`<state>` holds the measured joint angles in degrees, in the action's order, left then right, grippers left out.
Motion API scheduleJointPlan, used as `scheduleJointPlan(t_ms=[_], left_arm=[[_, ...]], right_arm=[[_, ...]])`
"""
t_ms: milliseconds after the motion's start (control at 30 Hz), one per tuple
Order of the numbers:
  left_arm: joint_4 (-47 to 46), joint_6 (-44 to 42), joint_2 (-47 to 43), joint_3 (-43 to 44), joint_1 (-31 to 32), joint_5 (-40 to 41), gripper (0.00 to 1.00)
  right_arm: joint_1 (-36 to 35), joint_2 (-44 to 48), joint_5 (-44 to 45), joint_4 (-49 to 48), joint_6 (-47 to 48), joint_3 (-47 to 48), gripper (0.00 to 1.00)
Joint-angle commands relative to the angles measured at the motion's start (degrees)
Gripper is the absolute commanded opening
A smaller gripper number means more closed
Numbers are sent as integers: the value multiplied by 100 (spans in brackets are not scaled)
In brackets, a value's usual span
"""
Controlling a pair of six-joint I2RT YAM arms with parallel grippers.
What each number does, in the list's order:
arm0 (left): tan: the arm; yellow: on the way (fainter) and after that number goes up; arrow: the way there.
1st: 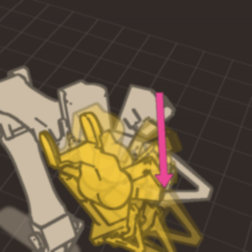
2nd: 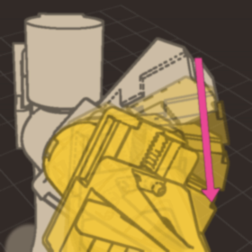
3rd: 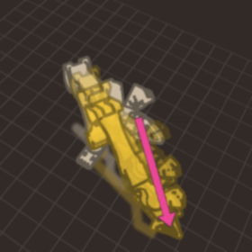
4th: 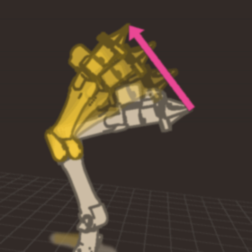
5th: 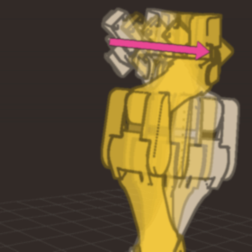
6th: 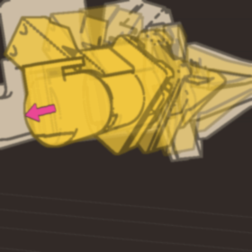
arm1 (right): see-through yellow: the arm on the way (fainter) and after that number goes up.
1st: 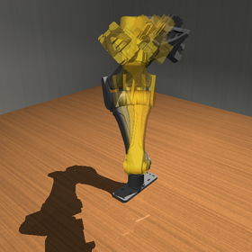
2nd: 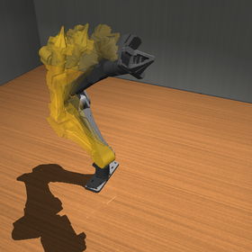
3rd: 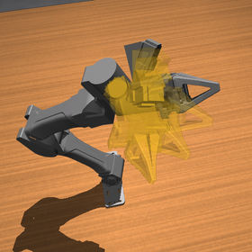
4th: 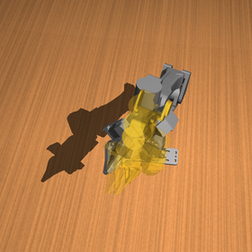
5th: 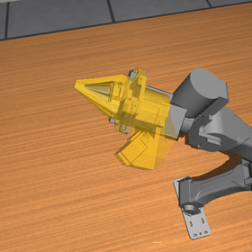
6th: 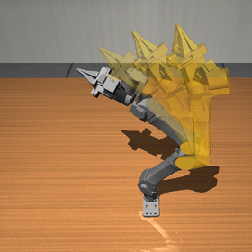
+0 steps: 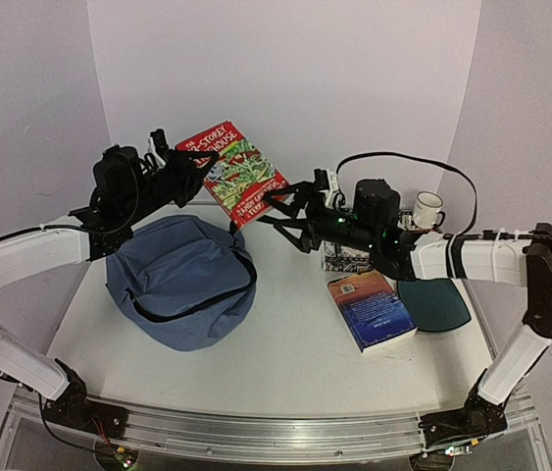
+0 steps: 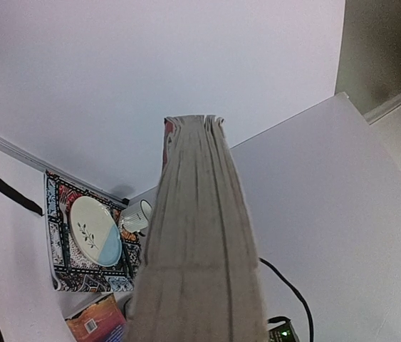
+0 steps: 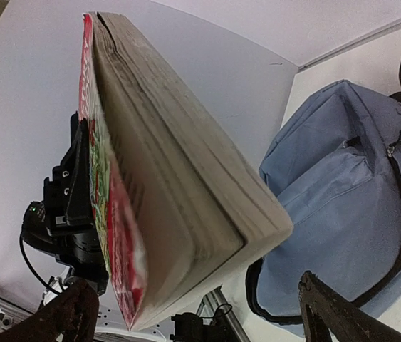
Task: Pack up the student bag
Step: Pass from the left arm to the right
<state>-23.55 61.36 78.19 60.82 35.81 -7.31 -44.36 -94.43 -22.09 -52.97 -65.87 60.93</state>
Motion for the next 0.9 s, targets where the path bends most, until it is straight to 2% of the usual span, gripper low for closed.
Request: scheduleJointPlan(t_ms=[0, 133, 333, 533, 567, 600, 700, 767, 867], left_arm=[[-962, 323, -64, 10, -22, -12, 0], [-1042, 432, -28, -33, -22, -132, 0], [-1102, 564, -123, -332, -19, -69, 0], [-1143, 708, -265, -672, -18, -9, 0], [-1151, 710, -290, -708, -21, 0, 0], [-1147, 710, -297, -733, -22, 8, 0], [-1143, 615, -391, -909, -22, 63, 1], [-1141, 525, -460, -1066, -26, 124, 4], [-1127, 247, -578, -1336, -37, 202, 12]], right_arm=[[-29, -223, -154, -992, -295, 554, 98], [-29, -407, -207, -1392, -403, 785, 97], [-16, -471, -176, -1725, -369, 962, 86], [-7, -557, -197, -1960, -367, 1078, 56], [-3, -584, -216, -1982, -388, 1099, 46], [-3, -596, -217, -1998, -390, 1098, 44], [14, -620, -201, -2054, -415, 1049, 14], [23, -612, -192, -2059, -410, 1022, 0], [64, -566, -202, -2055, -379, 980, 0]])
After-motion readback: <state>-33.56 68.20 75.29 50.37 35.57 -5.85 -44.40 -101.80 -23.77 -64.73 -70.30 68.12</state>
